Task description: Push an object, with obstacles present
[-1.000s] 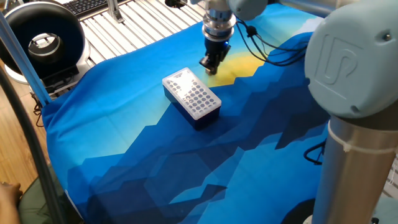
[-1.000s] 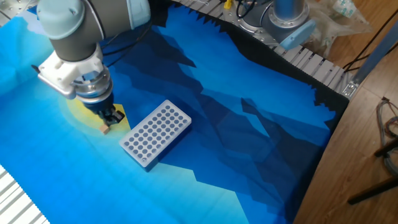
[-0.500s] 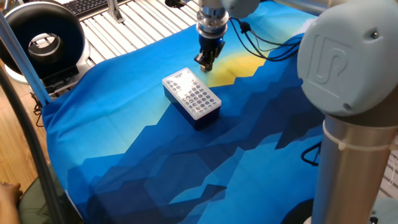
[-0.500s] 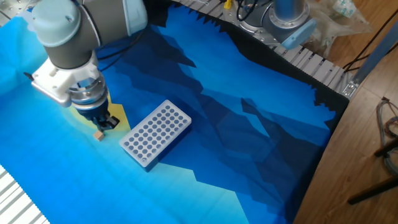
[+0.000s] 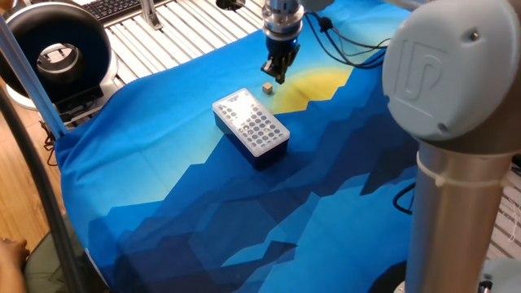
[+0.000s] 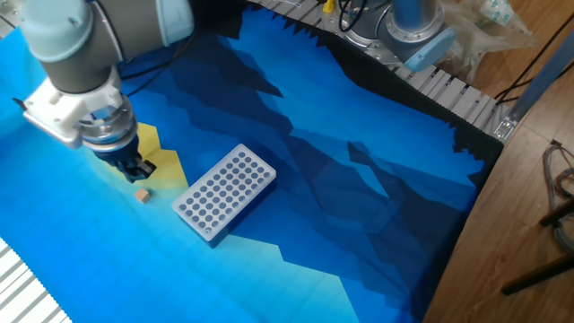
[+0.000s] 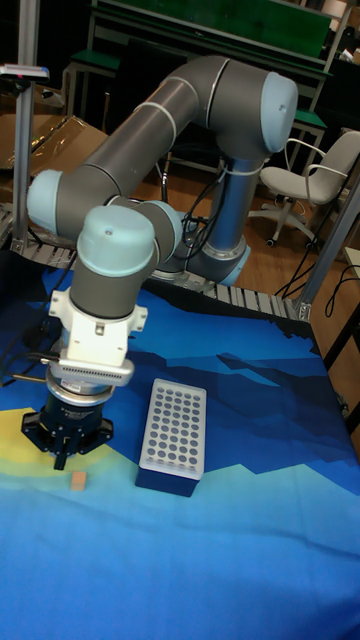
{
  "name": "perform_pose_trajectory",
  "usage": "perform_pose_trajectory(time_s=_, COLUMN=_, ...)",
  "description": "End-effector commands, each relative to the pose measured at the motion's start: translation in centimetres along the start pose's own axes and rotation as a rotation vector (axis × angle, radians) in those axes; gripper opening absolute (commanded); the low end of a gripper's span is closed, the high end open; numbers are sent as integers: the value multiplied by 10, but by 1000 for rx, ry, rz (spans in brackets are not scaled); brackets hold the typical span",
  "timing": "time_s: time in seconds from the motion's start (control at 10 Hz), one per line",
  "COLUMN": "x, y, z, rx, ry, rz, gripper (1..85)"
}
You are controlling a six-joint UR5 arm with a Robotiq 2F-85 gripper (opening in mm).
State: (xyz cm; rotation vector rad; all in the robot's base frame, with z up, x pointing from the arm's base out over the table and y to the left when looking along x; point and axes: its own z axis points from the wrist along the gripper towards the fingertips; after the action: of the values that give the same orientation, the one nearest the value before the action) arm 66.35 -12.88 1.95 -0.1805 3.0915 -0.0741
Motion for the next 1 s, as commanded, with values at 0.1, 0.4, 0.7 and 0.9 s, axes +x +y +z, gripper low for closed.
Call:
perform_pose_trajectory(time_s=0.1, x=-6, y=21, z=6, rx=-115, ry=14, rz=109, gripper=10)
perform_pose_trajectory(time_s=0.4, x=-3, y=43, z=3, rx=-181, ry=33, rz=168, gripper=10)
perform_pose_trajectory(time_s=0.7, x=-13, y=64, z=8, rx=-179, ry=17, rz=197, gripper=10)
perform_pose_trajectory(time_s=0.9, x=-19, y=79, z=9, rx=-177, ry=12, rz=219, gripper=10)
